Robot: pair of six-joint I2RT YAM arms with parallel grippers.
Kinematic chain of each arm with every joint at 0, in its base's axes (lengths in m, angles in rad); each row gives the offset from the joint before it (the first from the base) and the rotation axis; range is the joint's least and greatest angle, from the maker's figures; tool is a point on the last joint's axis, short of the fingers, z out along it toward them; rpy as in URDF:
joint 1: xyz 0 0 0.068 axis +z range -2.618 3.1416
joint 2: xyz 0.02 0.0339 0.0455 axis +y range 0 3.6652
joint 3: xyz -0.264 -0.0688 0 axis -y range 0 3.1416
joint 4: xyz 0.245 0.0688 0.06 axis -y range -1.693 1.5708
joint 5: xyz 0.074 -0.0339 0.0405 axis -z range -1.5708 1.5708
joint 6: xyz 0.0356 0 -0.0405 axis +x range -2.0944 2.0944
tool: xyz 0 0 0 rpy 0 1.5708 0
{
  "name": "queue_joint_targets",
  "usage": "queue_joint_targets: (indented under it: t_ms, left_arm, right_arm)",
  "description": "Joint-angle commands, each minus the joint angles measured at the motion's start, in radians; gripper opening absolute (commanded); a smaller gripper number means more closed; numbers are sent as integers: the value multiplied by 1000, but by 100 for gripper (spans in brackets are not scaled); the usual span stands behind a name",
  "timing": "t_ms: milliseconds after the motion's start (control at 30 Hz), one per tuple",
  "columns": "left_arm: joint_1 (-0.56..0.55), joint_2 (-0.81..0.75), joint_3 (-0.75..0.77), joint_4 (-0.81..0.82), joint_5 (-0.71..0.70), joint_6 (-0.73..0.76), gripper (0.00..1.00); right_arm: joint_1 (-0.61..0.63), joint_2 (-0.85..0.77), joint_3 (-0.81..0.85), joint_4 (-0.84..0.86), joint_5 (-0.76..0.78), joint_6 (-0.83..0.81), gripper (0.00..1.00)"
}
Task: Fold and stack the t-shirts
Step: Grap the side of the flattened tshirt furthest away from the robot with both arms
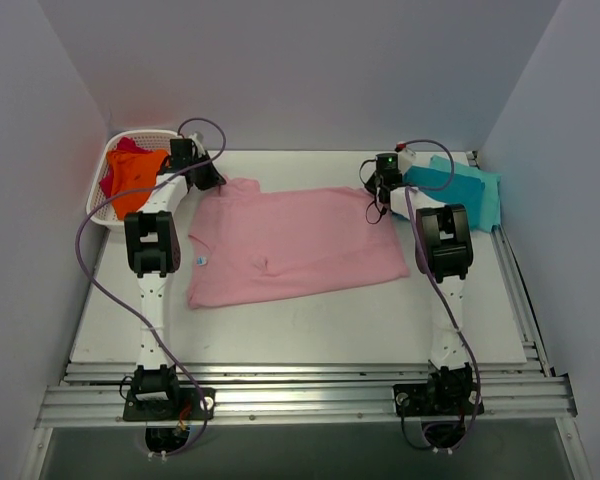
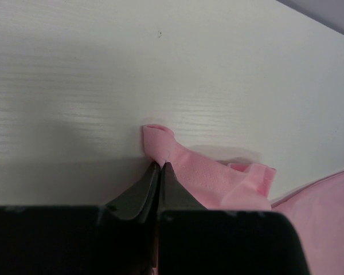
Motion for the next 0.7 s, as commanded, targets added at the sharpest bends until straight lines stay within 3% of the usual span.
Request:
queue_joint_targets:
  t_ms: [0,267,667]
  left_arm:
    - [-1,16,41,9,9,-3,2]
    - [-3,-5,15,37,29,-1,2]
    - [-1,-161,-112,100,11,8,2]
  right_arm:
    - [-4,14,-15,1,8,-5,0]
    - [-21,-46,-59,30,7,8,0]
    - [-30,-172,-105,58,10,20,0]
